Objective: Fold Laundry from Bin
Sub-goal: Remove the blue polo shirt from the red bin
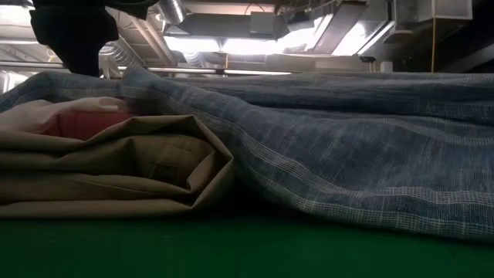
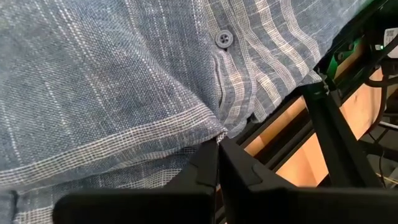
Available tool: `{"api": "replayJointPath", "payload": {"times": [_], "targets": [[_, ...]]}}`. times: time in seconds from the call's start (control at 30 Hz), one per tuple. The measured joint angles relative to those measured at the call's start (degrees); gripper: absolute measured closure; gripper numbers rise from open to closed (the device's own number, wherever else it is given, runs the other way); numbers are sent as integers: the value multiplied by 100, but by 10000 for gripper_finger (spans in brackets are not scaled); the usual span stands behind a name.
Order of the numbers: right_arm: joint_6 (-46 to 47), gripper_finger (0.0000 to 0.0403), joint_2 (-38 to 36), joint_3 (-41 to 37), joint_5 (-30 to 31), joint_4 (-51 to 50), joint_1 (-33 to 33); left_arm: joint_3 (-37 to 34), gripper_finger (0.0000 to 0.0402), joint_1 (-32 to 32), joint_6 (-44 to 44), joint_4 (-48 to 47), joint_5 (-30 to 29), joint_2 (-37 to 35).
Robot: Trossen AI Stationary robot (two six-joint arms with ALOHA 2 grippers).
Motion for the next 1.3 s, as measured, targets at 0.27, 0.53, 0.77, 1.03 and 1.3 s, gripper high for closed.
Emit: {"api": "replayJointPath", "payload": {"times": [0.27, 0.53, 0.77, 1.03, 1.3], "targets": [[-40, 398, -2, -2, 0, -4, 2, -4, 374, 7, 287, -82, -421, 0], [-42, 398, -8, -2, -543, -28, 1, -4, 390, 277, 299, -5, -734, 0], [-70, 397, -9, -7, -428, -17, 11, -4, 371, 442, 432, 34, -709, 0], [-489, 397, -9, -7, -546, 22, 13, -4, 304, 446, 573, 37, -763, -1], [-498, 391, -9, -7, -529, 15, 11, -4, 262, 439, 597, 97, -401, -2]]}}
